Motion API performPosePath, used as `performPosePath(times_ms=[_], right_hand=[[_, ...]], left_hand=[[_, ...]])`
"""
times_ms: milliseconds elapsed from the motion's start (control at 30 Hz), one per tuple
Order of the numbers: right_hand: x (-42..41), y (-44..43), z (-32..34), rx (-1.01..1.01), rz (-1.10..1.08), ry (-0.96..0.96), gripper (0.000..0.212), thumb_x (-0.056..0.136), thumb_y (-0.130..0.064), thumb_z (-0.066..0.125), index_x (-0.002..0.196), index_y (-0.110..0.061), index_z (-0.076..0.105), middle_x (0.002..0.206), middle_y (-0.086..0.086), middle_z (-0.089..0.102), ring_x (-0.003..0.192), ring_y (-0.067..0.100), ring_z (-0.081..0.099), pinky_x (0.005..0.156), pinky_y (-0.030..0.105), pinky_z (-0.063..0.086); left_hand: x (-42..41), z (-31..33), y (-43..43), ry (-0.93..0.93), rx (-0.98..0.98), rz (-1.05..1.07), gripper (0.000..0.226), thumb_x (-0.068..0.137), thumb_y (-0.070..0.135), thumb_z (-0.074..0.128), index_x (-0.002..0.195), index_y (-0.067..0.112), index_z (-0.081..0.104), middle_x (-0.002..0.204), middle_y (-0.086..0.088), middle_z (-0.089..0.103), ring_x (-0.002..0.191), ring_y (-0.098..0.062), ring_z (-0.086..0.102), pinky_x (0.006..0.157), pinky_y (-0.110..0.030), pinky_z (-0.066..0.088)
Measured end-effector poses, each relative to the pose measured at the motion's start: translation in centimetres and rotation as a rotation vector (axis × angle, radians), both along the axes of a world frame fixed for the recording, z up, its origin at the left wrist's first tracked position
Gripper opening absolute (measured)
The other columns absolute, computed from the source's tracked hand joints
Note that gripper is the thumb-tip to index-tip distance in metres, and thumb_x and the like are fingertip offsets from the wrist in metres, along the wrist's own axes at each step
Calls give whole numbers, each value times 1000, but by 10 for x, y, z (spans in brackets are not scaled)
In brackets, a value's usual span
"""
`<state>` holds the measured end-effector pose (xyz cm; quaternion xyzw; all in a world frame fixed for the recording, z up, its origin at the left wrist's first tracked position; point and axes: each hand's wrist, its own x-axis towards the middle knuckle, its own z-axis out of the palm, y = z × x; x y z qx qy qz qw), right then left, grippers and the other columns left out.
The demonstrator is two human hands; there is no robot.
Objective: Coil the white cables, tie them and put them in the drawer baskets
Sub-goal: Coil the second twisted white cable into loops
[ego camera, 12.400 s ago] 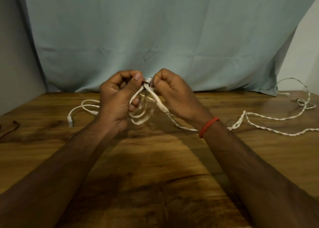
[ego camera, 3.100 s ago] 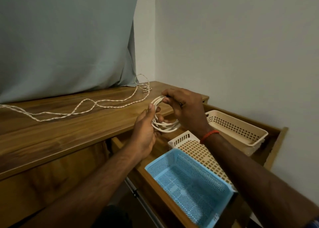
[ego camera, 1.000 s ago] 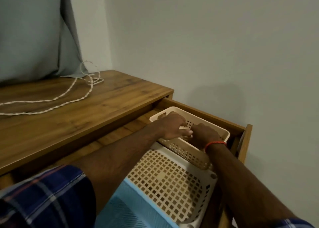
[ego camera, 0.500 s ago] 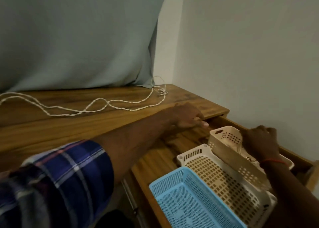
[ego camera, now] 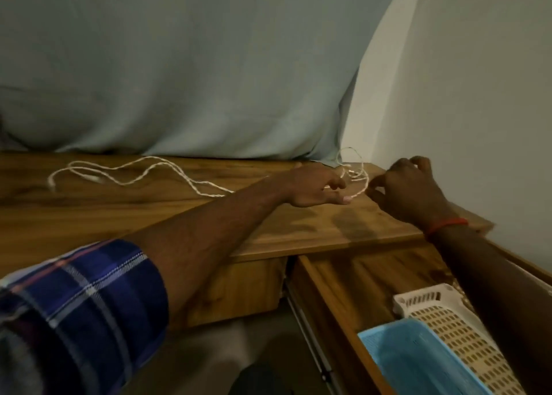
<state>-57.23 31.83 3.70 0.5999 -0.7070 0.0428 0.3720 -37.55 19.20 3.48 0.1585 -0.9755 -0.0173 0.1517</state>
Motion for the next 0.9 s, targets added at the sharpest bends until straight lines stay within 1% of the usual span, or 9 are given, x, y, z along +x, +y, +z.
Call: performPosePath(times_ms=[67,167,300,367,433,500,633,767,900], right_hand=[[28,-26,7,-4,74,16,23,94,-44,60,95,-31,79,85,3,71,101,25,59,101,45,25],[66,-60,15,-9,144,26,21,92,-44,60,91,-33,78,82,4,68,99,25,58,101,43,23],[117,-102,25,-22,263,6,19,90,-42,64,91,-30,78,78,6,67,97,30,58,99,45,29],[143,-123,29,-37,319,6,20,92,-42,62,92,-30,78,77,4,68,97,28,58,98,44,28],[168,-143,31,-45,369,-17,21,94,-41,58,97,-33,78,82,2,70,101,26,57,99,44,26],[195,-162,32,-44,413,-32,24,97,-39,54,103,-33,77,89,2,71,105,25,56,101,45,26],[245,-192,27,-25,510,-55,25,99,-40,53,107,-34,76,88,2,69,106,24,54,102,46,26],[294,-218,18,20,604,-91,29,97,-48,52,111,-35,74,89,0,70,108,25,53,102,46,24],[336,-240,1,83,663,-116,36,96,-51,52,125,-37,66,105,-2,70,114,25,51,101,46,24]], left_hand=[[29,1,-17,6,-5,79,77,87,79,35,136,25,61,132,2,66,116,-17,59,101,-49,46],[73,7,-36,-17,-19,230,84,81,83,30,134,27,62,134,-1,64,125,-23,54,105,-51,41],[137,21,-65,28,-30,366,67,94,71,41,144,28,53,147,-1,55,137,-24,44,111,-55,33],[168,27,-78,19,-28,441,71,93,73,38,147,27,49,150,0,52,140,-23,41,112,-55,30],[196,30,-91,26,-32,503,90,83,87,28,147,27,49,149,1,53,140,-23,43,112,-56,32],[225,30,-100,50,-39,559,98,77,91,23,146,27,50,148,1,54,139,-24,44,111,-57,34],[278,25,-111,20,-45,683,79,89,80,33,148,30,47,153,2,49,143,-24,37,110,-56,30],[332,15,-123,-18,-46,793,84,85,86,27,144,32,51,148,2,53,140,-26,42,106,-58,34],[372,2,-125,11,-32,861,80,84,84,28,143,35,50,144,0,57,135,-28,46,103,-61,37]])
